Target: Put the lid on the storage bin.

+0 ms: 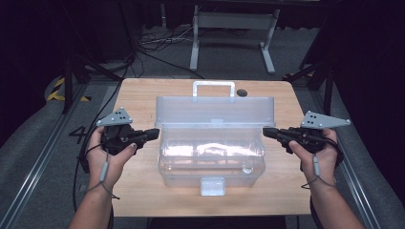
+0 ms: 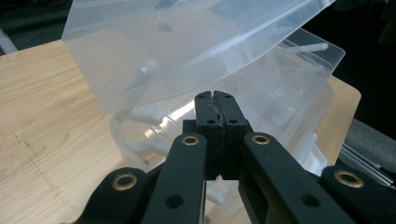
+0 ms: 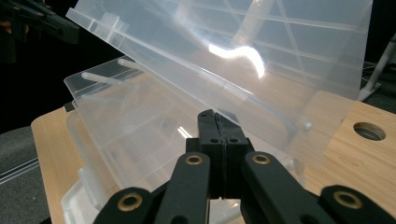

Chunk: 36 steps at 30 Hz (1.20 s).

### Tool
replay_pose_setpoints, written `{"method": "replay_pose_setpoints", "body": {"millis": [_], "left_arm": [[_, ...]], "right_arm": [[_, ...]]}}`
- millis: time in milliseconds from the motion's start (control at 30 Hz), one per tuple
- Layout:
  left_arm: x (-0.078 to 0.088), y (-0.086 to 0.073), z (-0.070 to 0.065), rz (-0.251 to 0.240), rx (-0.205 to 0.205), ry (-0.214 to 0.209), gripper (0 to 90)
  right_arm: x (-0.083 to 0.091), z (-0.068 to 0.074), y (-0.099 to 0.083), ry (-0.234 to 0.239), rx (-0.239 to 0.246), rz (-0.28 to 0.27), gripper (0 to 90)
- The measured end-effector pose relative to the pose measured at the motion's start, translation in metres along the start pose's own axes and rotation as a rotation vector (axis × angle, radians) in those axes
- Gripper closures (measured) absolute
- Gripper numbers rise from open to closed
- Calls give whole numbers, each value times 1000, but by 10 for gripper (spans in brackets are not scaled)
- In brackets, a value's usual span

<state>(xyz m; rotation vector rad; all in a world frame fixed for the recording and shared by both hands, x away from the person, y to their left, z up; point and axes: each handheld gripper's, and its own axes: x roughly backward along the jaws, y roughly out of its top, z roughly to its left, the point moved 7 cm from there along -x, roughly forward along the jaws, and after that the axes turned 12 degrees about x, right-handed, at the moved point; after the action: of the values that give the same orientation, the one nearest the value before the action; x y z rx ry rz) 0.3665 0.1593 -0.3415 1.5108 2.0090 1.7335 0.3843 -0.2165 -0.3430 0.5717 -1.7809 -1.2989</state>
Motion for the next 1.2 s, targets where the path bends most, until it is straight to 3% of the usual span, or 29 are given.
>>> {"method": "replay_pose_setpoints", "body": {"millis": [533,933,1200], "left_arm": [[-3,-8,-2,18,-13,16,897],[-1,-19,-5,65,-27,10,897],[-1,-26,-9,105,-37,4,897]], "right_arm": [[8,10,-8,-11,14,0,900],[9,18,-18,26,-7,26,900],[11,22,-24,57,-18,75,900]]}}
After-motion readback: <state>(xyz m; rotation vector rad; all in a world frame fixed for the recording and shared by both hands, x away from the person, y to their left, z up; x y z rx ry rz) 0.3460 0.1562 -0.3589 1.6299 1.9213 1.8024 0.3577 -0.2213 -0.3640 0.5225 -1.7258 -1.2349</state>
